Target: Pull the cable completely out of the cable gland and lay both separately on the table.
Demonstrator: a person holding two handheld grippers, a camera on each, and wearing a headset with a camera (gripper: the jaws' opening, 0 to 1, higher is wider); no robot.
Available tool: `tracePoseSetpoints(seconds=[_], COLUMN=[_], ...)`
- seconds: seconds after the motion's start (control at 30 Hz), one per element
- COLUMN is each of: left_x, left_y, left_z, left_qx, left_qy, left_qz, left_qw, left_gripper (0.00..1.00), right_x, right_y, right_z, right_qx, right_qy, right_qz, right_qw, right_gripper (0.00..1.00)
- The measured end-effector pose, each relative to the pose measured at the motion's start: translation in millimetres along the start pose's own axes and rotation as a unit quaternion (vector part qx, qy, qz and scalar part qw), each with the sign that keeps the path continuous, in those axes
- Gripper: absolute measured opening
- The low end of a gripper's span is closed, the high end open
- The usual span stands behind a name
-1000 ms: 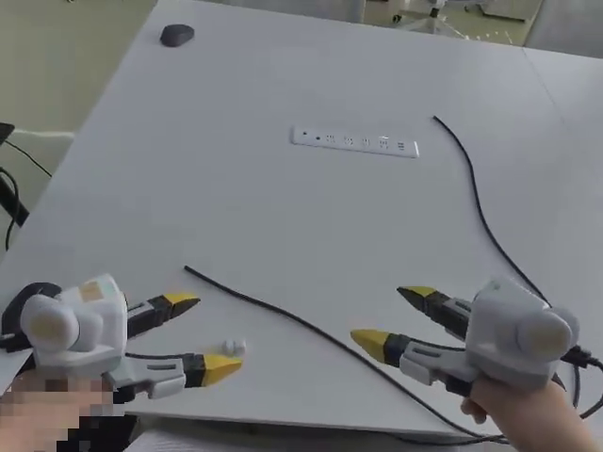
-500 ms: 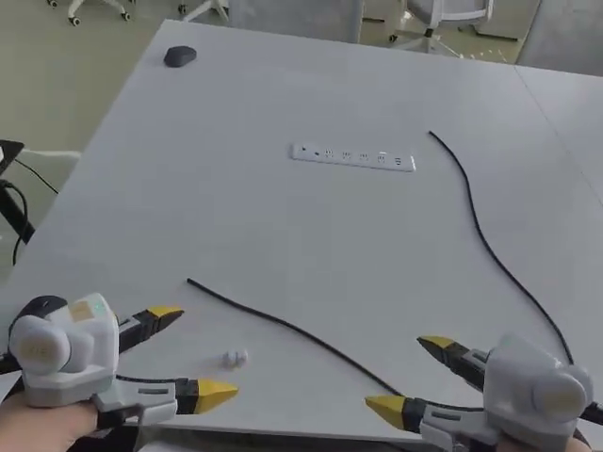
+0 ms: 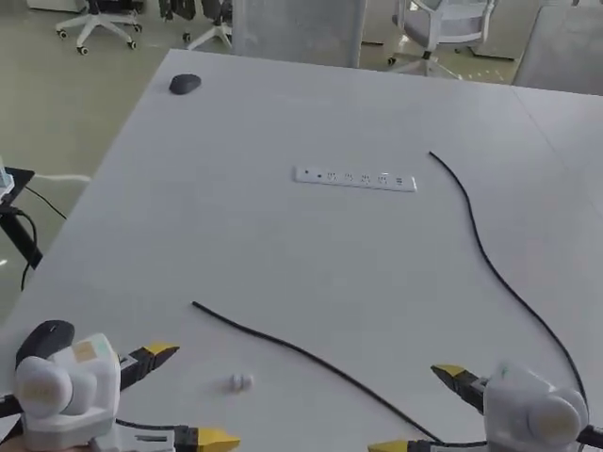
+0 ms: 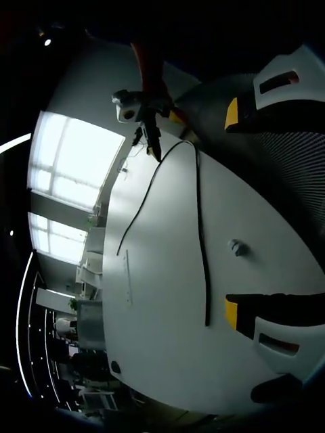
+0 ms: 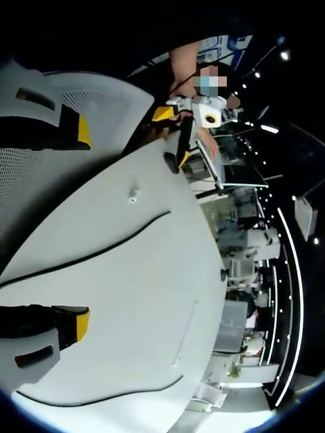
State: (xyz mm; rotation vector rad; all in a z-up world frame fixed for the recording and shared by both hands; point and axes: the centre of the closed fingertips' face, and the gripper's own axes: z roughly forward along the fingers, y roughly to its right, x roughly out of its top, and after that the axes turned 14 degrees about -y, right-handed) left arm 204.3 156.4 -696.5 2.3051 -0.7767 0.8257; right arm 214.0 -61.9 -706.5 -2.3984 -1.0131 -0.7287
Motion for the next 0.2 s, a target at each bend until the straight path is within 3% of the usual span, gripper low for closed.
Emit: tracePoseSetpoints(seconds=[0.2], left_x=[0.6], left_y=[-1.1], left_z=[-1.3], left_qx=[0.006], left_qy=[0.001], left_qz=[-0.001], left_qw=[1.0], left_gripper=[0.99], right_x=[-5.7], right_y=[-0.6], right_z=[0.8], right_qx=[0.007], right_qy=[-0.008], right_qz=[0.002], right_qw=[0.9999], right_gripper=[0.98])
